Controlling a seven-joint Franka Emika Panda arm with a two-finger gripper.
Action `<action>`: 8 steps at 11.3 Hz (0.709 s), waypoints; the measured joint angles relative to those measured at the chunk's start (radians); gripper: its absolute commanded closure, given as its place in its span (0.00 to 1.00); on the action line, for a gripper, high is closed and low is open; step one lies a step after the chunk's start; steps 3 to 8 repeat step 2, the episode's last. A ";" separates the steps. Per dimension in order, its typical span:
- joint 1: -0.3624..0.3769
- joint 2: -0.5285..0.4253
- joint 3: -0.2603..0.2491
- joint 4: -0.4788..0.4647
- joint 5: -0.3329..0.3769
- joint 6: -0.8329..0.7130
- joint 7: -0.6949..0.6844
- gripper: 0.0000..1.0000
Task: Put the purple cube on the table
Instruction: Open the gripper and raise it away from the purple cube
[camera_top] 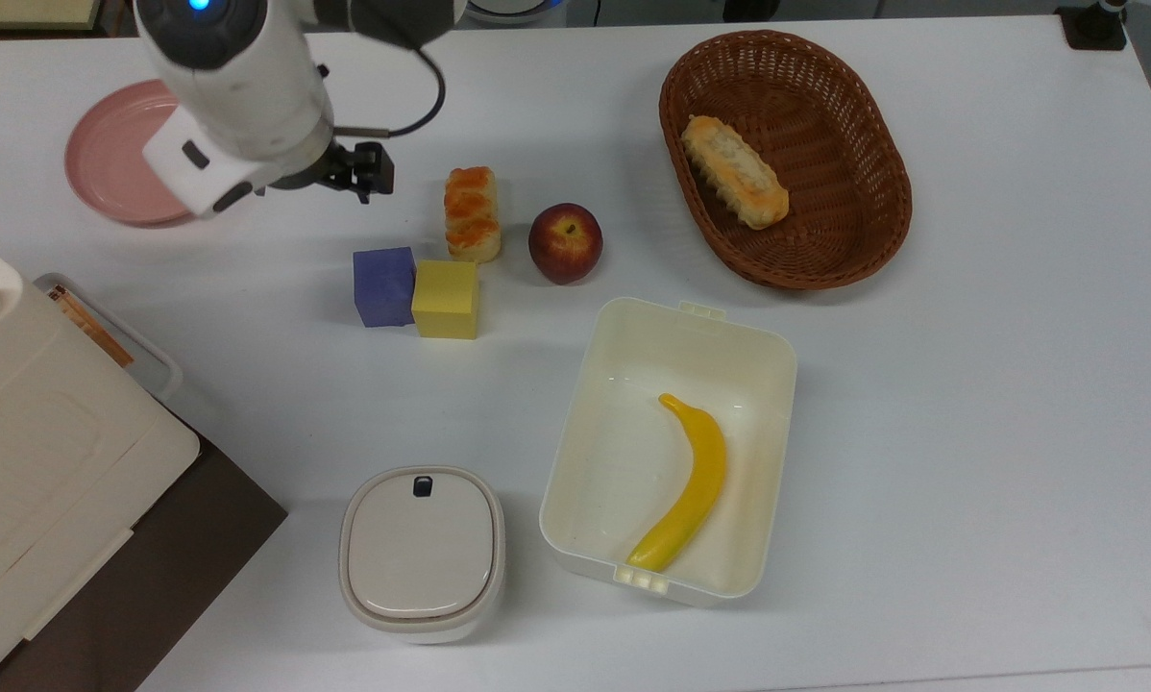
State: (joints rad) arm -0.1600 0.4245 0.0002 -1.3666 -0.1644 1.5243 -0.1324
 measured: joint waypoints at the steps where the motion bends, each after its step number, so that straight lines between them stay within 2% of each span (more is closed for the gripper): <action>1: 0.009 -0.022 0.000 0.010 0.000 0.005 0.000 0.00; 2: 0.011 -0.052 0.000 0.015 0.000 0.025 0.000 0.00; 8: 0.011 -0.052 0.000 0.015 0.000 0.025 0.000 0.00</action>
